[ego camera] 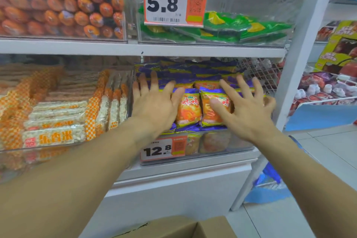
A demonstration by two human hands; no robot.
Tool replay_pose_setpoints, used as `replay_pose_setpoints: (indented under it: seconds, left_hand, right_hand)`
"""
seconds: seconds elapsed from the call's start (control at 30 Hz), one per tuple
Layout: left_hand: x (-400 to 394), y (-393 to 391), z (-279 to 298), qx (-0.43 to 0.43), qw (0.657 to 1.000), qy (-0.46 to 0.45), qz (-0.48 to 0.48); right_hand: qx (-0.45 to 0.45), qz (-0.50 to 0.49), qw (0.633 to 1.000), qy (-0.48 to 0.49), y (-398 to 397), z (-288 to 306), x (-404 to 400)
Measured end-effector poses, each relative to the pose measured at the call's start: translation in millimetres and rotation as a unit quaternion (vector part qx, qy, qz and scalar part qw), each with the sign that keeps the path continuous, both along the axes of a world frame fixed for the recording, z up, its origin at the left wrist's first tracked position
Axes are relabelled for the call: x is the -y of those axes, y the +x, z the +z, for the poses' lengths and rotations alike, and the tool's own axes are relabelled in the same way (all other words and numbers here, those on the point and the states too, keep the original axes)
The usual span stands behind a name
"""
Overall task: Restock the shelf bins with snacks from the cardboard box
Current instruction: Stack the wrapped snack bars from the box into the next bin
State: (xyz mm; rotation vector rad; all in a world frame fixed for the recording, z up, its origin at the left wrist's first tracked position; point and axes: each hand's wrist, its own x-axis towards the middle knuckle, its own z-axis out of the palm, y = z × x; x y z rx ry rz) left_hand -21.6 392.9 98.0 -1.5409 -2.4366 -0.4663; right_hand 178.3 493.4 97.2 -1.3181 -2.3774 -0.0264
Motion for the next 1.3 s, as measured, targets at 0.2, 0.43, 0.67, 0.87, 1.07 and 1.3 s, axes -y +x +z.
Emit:
replay_pose_setpoints:
  seconds: [0.2,0.43,0.67,0.87,1.07,1.3]
  left_hand:
    - [4.2,-1.1,-3.5,-0.032,0.998,-0.048,0.004]
    - [5.9,5.7,30.0,0.079,0.986,-0.145,0.006]
    - [-19.0,9.1,0.8,-0.045,0.998,-0.017,0.034]
    - [-19.7,14.3,-11.5,-0.063,0.996,-0.024,0.054]
    - [-23.5,13.0,-7.6,-0.054,0.996,-0.042,0.061]
    - [-25.1,11.9,5.8,0.012,0.994,-0.095,0.052]
  right_hand:
    - [-0.013,0.016,0.998,-0.054,-26.6,-14.5,-2.6]
    - [0.099,0.029,0.993,-0.057,-13.4,25.0,-19.0]
    - [0.097,0.037,0.995,0.002,-33.7,10.2,-32.4]
    - [0.106,0.072,0.991,-0.03,-26.2,27.2,-40.4]
    - [0.09,0.038,0.995,-0.027,-46.1,23.6,-63.1]
    - [0.063,0.071,0.994,-0.055,-32.8,48.2,-57.4]
